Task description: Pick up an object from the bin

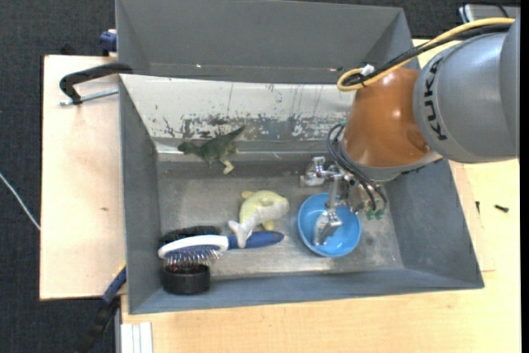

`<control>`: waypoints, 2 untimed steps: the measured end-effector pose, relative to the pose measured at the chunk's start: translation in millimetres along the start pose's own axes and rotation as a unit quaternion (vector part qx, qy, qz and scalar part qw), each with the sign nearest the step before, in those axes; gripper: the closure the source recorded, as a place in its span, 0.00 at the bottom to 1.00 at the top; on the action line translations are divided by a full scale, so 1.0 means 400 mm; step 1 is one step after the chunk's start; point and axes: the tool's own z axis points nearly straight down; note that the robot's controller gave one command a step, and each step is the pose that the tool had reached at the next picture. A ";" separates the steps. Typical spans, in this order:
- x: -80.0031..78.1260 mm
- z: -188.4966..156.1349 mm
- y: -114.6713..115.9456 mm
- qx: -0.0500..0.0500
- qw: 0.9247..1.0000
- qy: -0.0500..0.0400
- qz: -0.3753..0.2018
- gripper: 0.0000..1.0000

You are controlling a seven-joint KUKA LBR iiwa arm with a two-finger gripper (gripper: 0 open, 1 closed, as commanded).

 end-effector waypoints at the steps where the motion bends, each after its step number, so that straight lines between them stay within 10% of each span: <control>1: 0.008 -0.074 -0.040 0.000 0.998 -0.002 -0.067 0.00; 2: 0.038 -0.072 -0.010 -0.001 0.976 0.001 -0.216 0.00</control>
Offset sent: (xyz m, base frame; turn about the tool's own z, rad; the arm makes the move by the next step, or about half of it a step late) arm -0.0035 -0.0163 0.0280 -0.1357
